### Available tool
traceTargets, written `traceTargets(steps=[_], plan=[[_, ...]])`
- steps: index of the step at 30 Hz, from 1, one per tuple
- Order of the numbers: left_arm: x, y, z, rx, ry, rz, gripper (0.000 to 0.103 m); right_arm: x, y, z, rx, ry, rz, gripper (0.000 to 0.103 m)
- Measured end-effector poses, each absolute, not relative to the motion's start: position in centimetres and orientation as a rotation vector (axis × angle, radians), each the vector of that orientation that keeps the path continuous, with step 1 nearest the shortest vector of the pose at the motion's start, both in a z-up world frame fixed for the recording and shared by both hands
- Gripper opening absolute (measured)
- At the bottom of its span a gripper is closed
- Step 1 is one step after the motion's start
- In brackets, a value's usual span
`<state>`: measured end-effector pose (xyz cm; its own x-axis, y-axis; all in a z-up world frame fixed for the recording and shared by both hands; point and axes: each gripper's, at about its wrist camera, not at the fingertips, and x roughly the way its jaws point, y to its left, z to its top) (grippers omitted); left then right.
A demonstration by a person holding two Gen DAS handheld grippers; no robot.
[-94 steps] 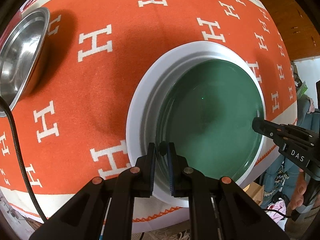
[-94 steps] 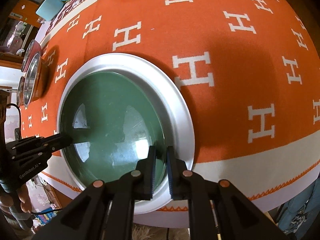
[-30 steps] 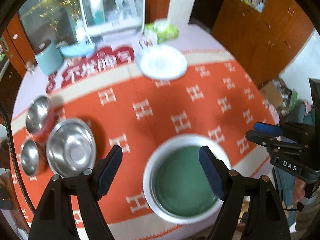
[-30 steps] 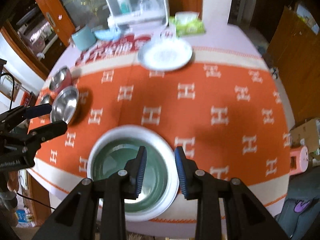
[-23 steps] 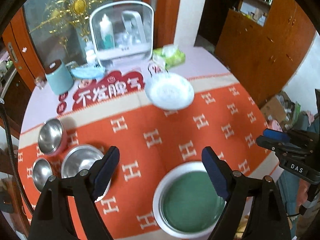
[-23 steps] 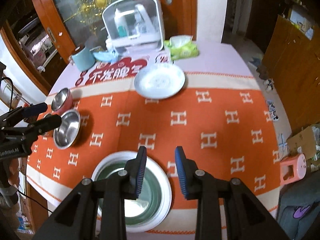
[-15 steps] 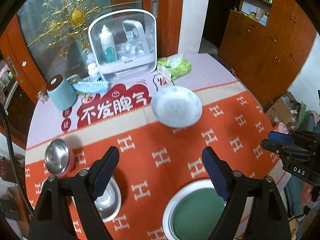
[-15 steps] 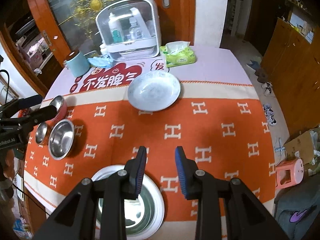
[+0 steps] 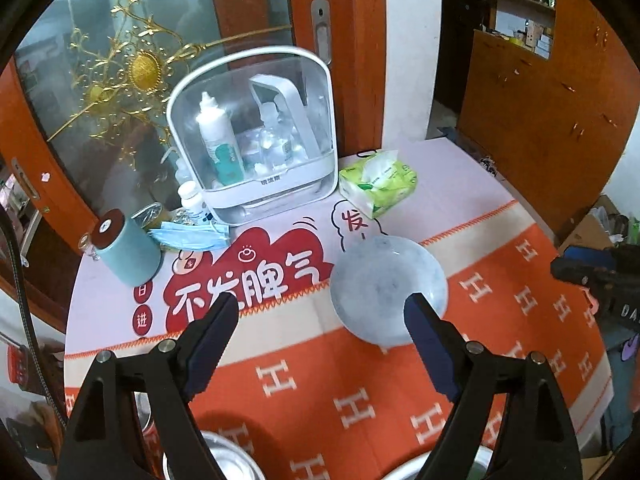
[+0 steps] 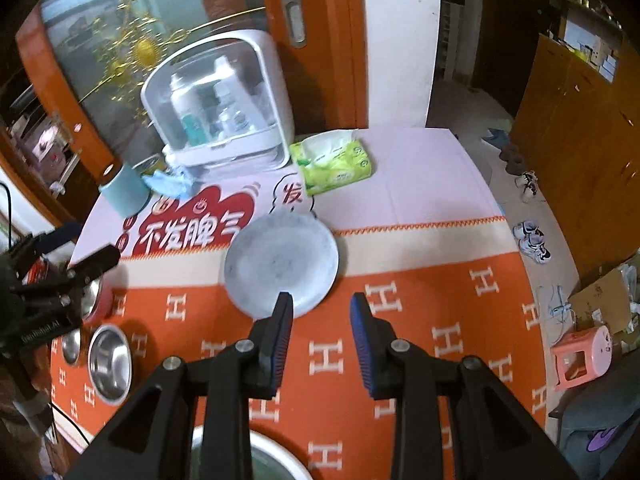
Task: Organize plates and bowls
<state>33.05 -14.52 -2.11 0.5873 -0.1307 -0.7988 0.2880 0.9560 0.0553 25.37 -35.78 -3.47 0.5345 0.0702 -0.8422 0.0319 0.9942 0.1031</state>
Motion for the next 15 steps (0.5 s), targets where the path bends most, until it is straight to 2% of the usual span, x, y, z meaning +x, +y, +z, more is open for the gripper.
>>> traceTargets(steps=[15], plan=[[42.6, -14.6, -13.1, 0.074, 1.161, -0.229, 0.084, 33.6, -38.2, -11.4, 0.247, 1.155, 0.016, 0.03]])
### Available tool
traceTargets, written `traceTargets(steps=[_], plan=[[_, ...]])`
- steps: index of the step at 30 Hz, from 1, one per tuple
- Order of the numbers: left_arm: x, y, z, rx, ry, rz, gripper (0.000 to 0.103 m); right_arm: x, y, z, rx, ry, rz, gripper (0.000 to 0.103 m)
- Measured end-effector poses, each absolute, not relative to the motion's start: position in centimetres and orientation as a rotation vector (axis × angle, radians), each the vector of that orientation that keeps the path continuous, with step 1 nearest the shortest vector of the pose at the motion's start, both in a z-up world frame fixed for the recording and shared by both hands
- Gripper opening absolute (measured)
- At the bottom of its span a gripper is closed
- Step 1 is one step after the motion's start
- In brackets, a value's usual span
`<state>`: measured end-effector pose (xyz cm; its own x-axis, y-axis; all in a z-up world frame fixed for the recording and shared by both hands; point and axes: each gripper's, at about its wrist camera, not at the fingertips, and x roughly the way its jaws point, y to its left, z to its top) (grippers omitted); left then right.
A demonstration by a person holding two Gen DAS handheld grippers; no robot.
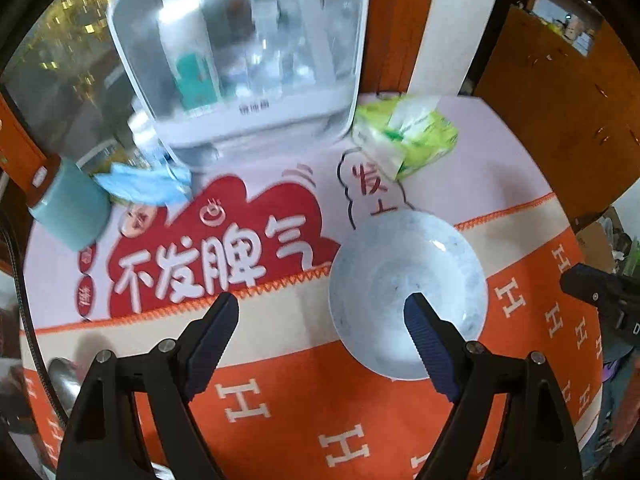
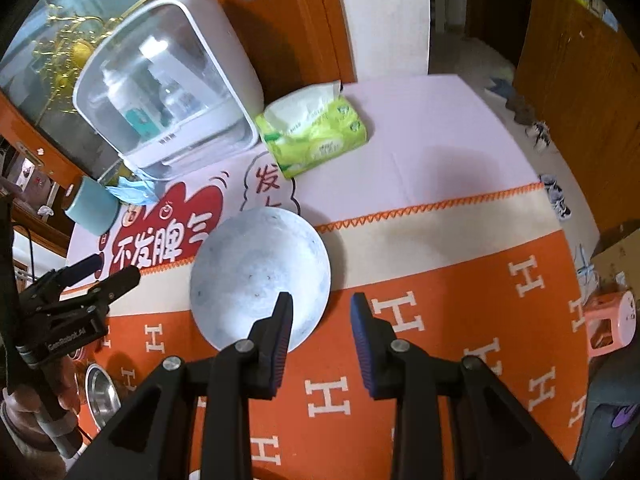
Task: Organize plates and bowls
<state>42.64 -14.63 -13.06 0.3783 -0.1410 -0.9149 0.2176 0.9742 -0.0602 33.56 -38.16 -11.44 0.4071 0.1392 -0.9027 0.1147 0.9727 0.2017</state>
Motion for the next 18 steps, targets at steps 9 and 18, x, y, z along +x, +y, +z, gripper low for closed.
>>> traceTargets(steps=[9, 18], plan=[[45.0, -14.2, -19.4, -0.054, 1.294, -0.231, 0.084, 35.9, -38.8, -16.8, 0.314, 1.241, 0.011, 0.03], [45.8, -13.8, -22.2, -0.181, 1.337, -0.255, 0.078, 37.8, -38.8, -19.7, 0.36, 1.29, 0.025, 0.03]])
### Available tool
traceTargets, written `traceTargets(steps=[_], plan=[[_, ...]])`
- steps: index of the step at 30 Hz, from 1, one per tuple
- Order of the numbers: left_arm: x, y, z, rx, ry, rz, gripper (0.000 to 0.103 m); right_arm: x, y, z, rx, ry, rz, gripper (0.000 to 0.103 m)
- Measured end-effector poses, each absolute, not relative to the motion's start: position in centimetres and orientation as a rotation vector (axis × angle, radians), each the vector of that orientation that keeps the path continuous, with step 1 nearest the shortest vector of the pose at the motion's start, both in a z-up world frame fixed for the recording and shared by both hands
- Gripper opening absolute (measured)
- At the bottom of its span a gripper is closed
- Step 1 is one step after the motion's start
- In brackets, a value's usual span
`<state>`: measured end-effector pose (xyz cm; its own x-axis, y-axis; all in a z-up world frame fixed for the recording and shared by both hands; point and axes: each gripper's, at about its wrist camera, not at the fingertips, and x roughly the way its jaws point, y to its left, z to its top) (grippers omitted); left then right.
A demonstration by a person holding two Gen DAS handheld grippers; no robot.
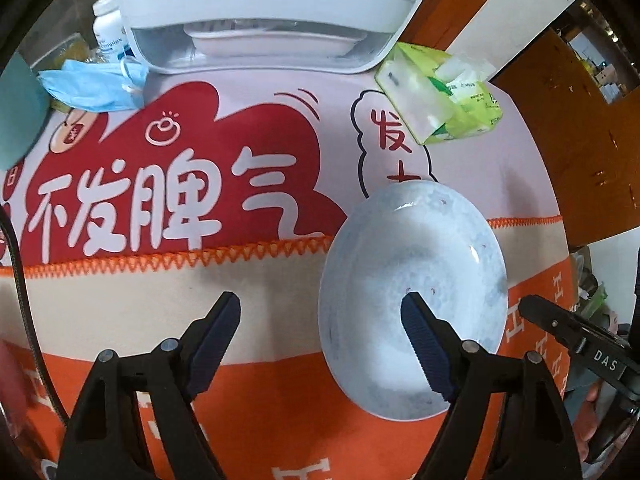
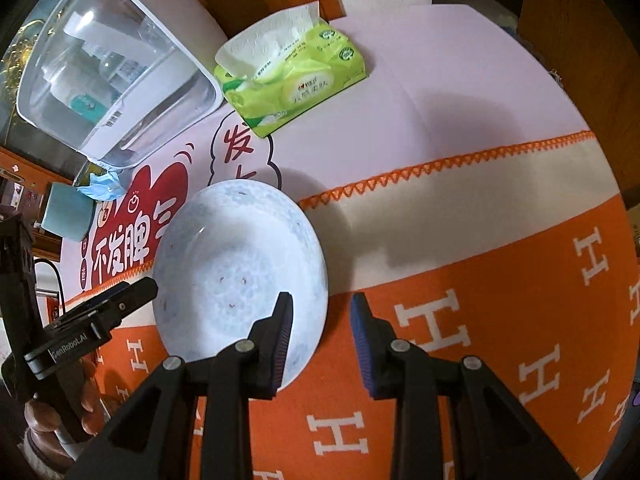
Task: Organize plates and bowls
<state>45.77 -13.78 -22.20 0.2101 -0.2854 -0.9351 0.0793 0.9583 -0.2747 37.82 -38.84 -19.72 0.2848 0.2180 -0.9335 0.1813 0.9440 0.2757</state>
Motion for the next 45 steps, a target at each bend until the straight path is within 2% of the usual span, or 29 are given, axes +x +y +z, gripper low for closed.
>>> traceTargets(steps=[7, 11, 14, 16, 18, 45], plan=[[46.2, -14.7, -23.6, -0.192, 1.361, -0.284, 0.06, 39.0, -38.7, -21.2, 0.368, 1.31, 0.021, 0.029], [46.4, -15.2, -24.4, -0.2, 1.386, -0.313, 0.047, 39.4, -38.4, -22.2, 0.362, 1.341, 0.028, 0.019], [46.5, -15.7, -24.8, -0.176, 1.391, -0.325, 0.033, 39.6, -38.3, -22.9, 0.363, 1.358, 0.03, 0.012], [46.6, -15.9, -24.9, -0.163, 1.395, -0.325, 0.017, 39.6, -38.3, -23.1, 0.373, 1.356, 0.039, 0.007], [46.7, -16.0, -25.1, -0.15, 1.393, -0.312, 0.012, 39.5, -38.3, -23.1, 0.383, 1.352, 0.044, 0.007], [44.0, -14.6, -24.1, -0.147, 1.462, -0.347, 0.008, 37.7, -38.1, -22.7, 0.39, 1.397, 0.058, 0.006]])
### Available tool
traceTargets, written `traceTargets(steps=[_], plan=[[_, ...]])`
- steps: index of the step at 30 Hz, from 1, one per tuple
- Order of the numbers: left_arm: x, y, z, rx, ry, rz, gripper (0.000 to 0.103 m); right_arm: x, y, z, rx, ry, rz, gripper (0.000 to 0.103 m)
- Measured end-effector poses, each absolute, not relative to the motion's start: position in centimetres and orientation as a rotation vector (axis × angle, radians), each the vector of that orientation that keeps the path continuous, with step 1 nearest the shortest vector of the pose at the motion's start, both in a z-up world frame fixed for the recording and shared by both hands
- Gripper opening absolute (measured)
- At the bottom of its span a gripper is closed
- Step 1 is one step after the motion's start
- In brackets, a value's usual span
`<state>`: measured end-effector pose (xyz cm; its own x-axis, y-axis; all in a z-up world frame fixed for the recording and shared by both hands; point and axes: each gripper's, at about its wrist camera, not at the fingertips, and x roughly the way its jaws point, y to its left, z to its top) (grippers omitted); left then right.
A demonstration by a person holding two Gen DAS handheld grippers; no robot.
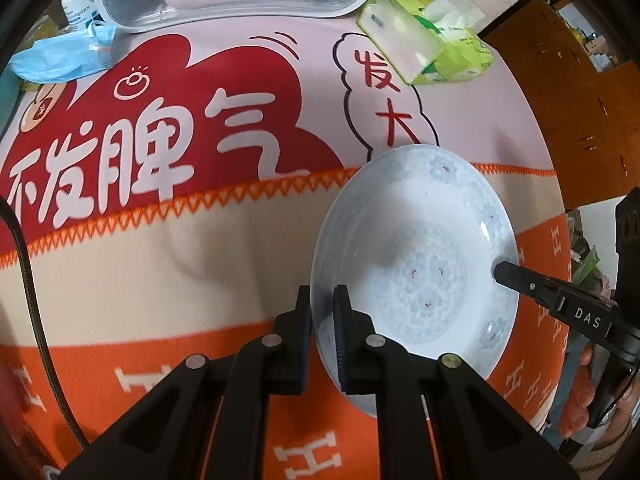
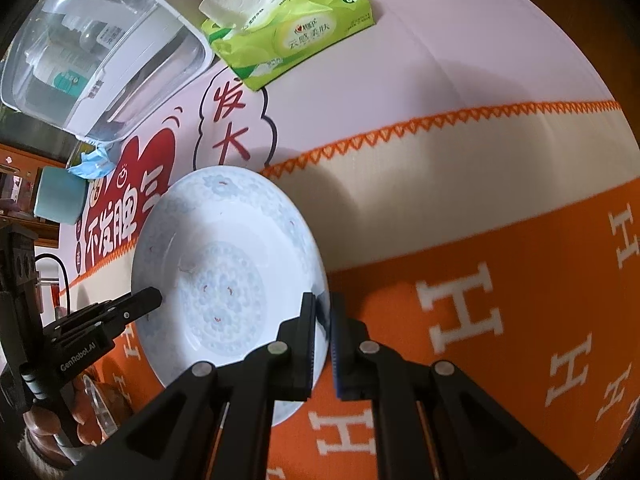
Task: Organize plates and bowls
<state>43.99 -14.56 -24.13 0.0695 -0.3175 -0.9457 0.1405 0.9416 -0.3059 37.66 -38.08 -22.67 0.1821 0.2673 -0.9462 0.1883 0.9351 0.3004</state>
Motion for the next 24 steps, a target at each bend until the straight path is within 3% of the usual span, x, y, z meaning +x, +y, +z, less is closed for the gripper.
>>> traceTargets(steps=[24], plan=[[32.1, -12.3, -15.2, -0.164, 1.42, -0.369, 0.007, 27.1, -36.8, -16.2, 0.393, 1.367, 0.119, 0.007]])
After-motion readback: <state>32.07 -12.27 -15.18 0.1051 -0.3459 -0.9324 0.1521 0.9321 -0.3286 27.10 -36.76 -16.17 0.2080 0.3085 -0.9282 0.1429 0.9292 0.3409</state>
